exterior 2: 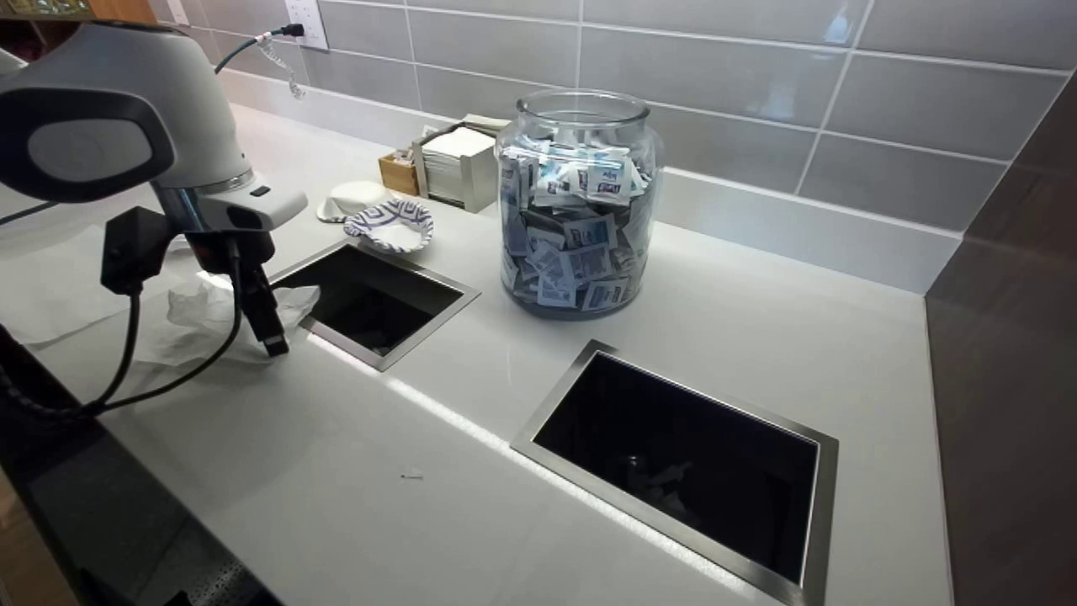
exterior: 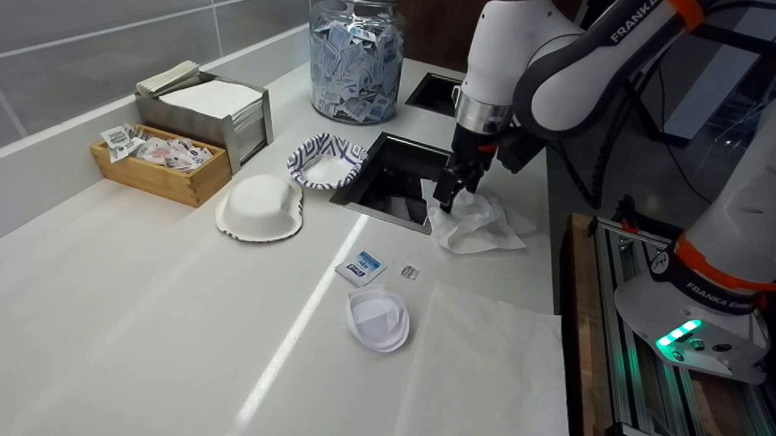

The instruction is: Pick up the paper towel and place it in the first open slot

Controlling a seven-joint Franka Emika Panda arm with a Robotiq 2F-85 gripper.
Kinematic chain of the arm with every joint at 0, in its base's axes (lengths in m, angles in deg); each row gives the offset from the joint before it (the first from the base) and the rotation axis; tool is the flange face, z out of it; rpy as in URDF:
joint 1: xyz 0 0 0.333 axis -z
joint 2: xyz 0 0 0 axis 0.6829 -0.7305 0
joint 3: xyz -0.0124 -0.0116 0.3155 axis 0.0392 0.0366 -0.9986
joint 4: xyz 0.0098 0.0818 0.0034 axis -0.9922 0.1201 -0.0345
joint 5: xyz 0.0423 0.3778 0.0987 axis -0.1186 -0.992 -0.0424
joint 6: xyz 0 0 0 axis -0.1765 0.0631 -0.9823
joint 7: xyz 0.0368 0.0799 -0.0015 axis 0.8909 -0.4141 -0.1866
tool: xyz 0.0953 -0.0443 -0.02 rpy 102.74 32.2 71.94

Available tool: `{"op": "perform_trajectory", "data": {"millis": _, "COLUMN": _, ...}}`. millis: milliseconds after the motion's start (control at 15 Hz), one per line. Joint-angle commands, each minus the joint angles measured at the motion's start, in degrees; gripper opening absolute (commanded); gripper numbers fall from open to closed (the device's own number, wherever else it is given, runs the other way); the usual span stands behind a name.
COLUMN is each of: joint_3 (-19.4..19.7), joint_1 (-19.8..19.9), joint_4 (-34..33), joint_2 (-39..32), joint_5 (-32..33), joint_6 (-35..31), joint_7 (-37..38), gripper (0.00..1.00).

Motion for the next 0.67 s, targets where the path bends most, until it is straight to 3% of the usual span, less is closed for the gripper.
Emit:
{"op": "perform_trajectory", "data": {"millis": 0, "joint_3": 0.88, "joint_1": -0.55, "joint_4": 0.46, "joint_2": -2.34, "joint_5": -0.09, "joint_6": -1.63, "joint_7": 0.06, "gripper": 0.93}}
{"op": "perform_trajectory", "data": {"millis": 67, "joint_3": 0.95, "joint_1": -0.48, "joint_4": 0.51, "joint_2": -2.23, "joint_5": 0.42, "joint_6": -1.68, "joint_7": 0.56, "gripper": 0.73}}
{"op": "perform_trajectory", "data": {"millis": 200, "joint_3": 0.91, "joint_1": -0.59, "joint_4": 0.66, "joint_2": -1.54, "joint_5": 0.24, "joint_6": -1.22, "joint_7": 0.50, "gripper": 0.69}}
{"op": "perform_trajectory", "data": {"millis": 600, "joint_3": 0.32, "joint_1": -1.07, "joint_4": 0.89, "joint_2": 0.84, "joint_5": 1.57, "joint_6": 0.57, "joint_7": 1.61, "gripper": 0.23}}
